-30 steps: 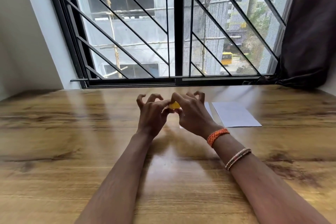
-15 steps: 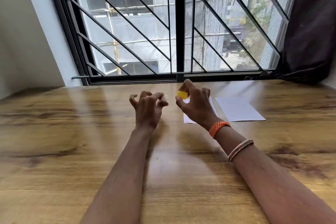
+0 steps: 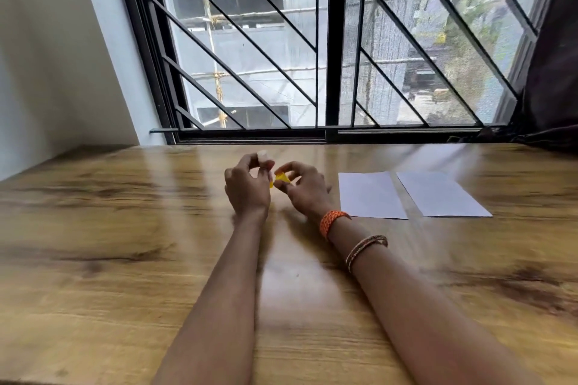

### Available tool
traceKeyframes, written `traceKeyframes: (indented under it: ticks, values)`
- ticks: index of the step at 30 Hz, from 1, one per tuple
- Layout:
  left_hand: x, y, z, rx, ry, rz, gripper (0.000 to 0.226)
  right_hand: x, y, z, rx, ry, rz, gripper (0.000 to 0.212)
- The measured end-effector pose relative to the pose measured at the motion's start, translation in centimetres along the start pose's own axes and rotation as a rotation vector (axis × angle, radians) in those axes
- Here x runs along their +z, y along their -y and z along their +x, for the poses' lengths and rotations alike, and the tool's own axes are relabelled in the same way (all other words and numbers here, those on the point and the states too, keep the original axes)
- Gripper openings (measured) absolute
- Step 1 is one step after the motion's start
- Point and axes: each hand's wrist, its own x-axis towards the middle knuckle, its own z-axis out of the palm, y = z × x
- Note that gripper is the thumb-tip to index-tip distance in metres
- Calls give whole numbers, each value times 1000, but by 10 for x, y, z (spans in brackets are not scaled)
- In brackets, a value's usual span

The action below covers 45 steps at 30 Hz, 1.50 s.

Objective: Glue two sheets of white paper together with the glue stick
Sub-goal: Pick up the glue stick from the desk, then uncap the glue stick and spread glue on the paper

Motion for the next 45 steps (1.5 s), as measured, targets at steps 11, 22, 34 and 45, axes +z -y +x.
traceKeyframes:
  ticks: [11,22,34,45]
  values:
    - [1,-6,-5,38,-21,44,26,-3,2,-12,-242,59,-541,31]
    - [3,-11,-3,-39,-45,-110,29,-7,13,-19,-288,-1,-559,46]
    - [6,-60,-20,-472,16,-657,21,-46,19,-34,-680,-471,-947,23]
    - [12,-81,-39,-724,632,-849,27,-99,0,-50,-822,-491,-929,28]
